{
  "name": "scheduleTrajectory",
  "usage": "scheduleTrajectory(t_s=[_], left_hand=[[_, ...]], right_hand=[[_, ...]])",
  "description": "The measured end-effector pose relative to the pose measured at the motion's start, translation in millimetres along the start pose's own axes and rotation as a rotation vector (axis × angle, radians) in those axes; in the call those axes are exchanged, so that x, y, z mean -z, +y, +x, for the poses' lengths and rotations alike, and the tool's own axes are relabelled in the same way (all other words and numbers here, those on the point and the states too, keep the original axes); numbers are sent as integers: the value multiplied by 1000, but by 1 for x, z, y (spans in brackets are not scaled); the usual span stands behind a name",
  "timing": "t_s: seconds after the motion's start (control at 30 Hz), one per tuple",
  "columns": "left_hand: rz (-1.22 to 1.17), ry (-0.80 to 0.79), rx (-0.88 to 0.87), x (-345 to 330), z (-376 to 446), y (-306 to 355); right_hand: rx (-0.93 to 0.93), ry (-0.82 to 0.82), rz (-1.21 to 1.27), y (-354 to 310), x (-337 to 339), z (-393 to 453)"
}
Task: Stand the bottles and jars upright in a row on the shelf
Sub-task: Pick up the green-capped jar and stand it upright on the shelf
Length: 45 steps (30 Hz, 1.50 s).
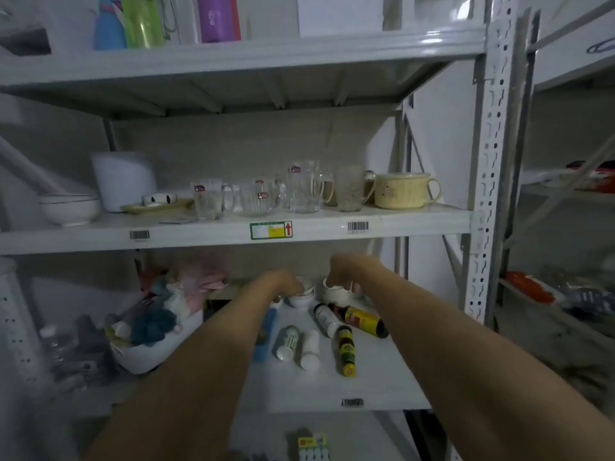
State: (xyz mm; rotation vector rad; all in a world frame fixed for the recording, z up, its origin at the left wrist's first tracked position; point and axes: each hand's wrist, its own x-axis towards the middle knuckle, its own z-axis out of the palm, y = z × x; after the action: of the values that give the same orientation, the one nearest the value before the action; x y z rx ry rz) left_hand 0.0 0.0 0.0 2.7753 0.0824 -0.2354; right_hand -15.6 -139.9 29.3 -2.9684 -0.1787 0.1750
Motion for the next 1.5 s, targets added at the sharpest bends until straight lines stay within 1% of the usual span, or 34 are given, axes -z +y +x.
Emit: scheduleTrajectory(t_s=[0.07, 0.13, 0.2, 0.3, 0.4, 0.47, 0.57, 0.7, 0.83, 0.97, 1.07, 1.17, 1.37, 1.5], left_hand=[[-15, -41, 20, -8, -2, -8], [-36, -35, 34, -18, 5, -20], [-47, -29, 33, -31, 11, -33], [-48, -81, 72, -50, 25, -51], [-82, -104, 113, -70, 40, -64], [-97, -115, 148, -83, 50, -72], [-186, -120, 186, -103, 74, -85], [-291, -82, 210, -126, 104, -94], [-298, 17, 263, -152, 139, -103], [-339, 57, 296, -175, 182, -117], [-234, 82, 293, -184, 205, -114], [-175, 121, 255, -187, 214, -101], [-189, 239, 263, -208, 232, -104], [-154, 281, 240, -218, 241, -111]], right_hand=[[-7, -10, 20, -1, -13, 6], [-16, -25, 45, -2, -29, 13], [-29, -67, 44, -6, -45, 22], [-50, -160, 80, -8, -67, 35], [-19, -168, 79, -8, -90, 50], [-14, -203, 84, -8, -106, 64], [-15, -287, 97, -5, -128, 90], [6, -331, 149, -3, -152, 127], [46, -387, 214, 1, -171, 169], [94, -354, 245, 7, -184, 212], [116, -322, 278, 7, -193, 242], [135, -286, 285, 5, -205, 268], [151, -184, 276, 1, -219, 307], [153, -178, 259, -2, -228, 328]])
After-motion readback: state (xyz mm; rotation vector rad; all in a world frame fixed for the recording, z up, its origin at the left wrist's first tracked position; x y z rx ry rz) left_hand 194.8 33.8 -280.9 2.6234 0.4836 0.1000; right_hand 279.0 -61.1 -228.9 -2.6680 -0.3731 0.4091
